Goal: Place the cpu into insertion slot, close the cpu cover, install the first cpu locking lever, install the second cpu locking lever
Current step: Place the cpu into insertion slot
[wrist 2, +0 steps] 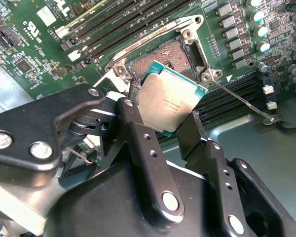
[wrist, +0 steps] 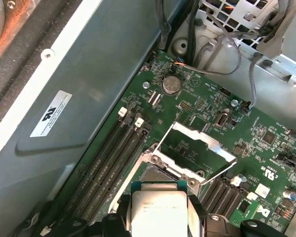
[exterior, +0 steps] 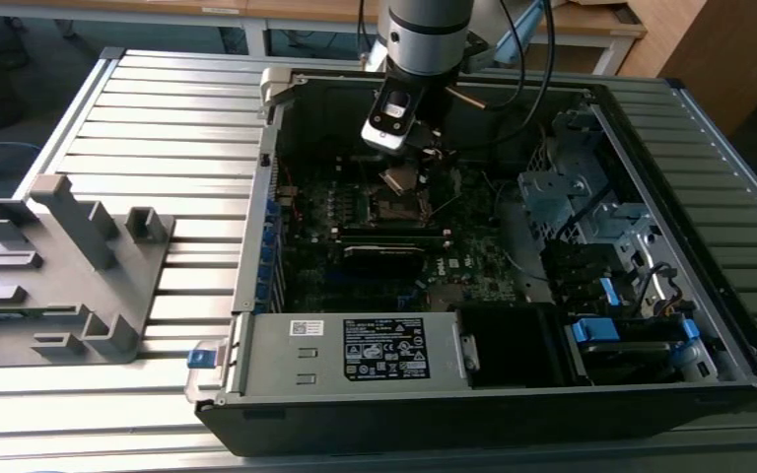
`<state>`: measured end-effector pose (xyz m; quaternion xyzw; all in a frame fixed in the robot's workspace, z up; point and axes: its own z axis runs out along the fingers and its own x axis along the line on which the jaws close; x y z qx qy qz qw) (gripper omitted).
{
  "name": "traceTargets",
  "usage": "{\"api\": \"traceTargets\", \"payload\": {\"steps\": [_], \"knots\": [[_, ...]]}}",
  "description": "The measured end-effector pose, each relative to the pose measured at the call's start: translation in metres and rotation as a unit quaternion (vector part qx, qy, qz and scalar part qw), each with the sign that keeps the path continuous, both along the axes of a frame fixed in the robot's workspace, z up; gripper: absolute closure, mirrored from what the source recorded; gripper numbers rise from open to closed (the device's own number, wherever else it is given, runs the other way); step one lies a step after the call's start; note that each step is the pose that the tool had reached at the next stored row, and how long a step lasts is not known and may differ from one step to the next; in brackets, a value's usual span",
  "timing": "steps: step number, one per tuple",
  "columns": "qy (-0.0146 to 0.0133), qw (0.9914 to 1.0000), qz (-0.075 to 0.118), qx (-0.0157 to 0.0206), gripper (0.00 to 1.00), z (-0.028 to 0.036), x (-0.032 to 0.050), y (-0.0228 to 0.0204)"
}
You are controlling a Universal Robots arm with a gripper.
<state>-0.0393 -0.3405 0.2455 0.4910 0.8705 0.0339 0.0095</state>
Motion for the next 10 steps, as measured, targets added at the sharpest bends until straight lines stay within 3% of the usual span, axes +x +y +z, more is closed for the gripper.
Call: {"api": "traceTargets", "payload": {"steps": [10], "knots": [[-0.0003,1.00000,0.000,-0.0004,0.46,-0.0034,-0.0001,0.0000]]}}
